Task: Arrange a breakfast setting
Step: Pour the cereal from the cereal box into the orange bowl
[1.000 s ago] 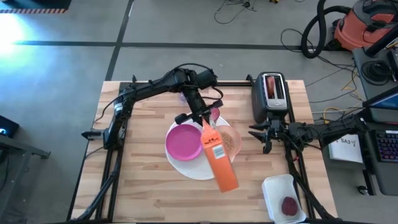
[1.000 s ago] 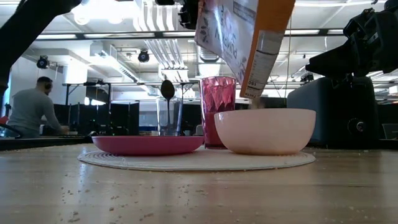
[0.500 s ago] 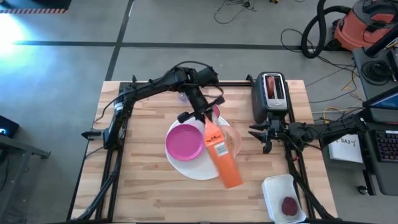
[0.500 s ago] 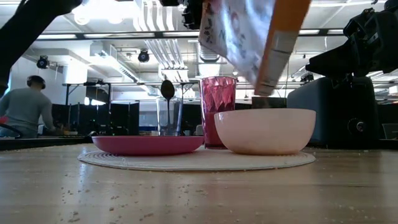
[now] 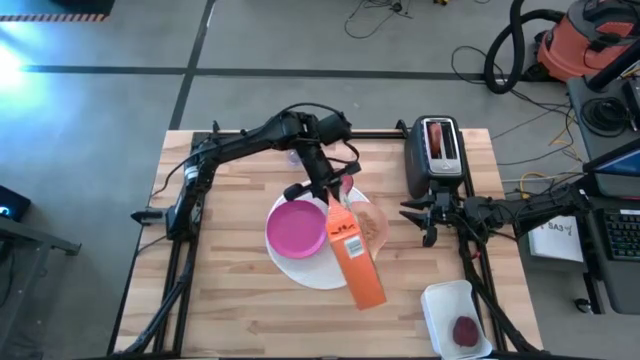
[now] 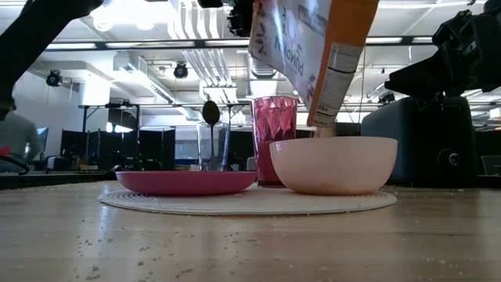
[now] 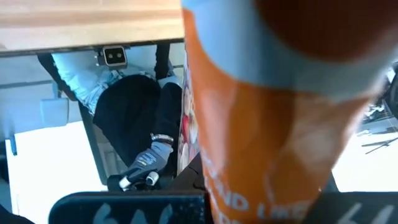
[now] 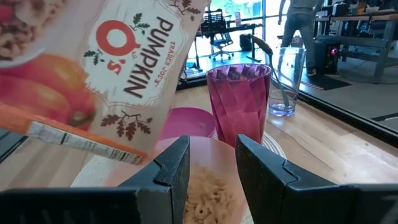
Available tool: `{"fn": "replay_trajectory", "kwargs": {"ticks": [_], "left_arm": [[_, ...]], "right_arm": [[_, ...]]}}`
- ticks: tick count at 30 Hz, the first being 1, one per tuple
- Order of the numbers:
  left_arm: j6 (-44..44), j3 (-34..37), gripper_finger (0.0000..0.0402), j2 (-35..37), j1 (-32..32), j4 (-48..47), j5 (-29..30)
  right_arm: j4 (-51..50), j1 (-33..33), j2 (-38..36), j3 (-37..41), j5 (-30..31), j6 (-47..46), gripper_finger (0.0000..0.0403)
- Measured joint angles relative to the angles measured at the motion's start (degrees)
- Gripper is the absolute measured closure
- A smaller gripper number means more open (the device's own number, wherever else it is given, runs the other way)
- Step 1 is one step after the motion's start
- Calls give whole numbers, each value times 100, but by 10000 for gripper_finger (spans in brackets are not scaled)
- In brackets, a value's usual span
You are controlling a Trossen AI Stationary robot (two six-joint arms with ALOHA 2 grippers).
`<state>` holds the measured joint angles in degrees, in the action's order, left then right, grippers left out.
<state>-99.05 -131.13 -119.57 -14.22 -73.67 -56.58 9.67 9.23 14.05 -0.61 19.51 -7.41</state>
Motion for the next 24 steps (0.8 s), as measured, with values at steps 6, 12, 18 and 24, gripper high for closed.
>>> {"fn": "replay_trajectory", "kwargs": {"ticks": [6, 12, 18, 24], "left_arm": [[754, 0, 402, 0, 67, -443, 200], [1585, -4, 402, 0, 180, -856, 423], [2525, -9, 402, 2, 342, -1265, 782], [3522, -9, 402, 2, 491, -1635, 1245]], "right_arm": [[-2, 0, 1, 1, 0, 6, 284], [-2, 0, 1, -1, 0, 7, 284], [-1, 0, 1, -1, 0, -2, 284], [0, 0, 1, 0, 0, 1, 284]]}}
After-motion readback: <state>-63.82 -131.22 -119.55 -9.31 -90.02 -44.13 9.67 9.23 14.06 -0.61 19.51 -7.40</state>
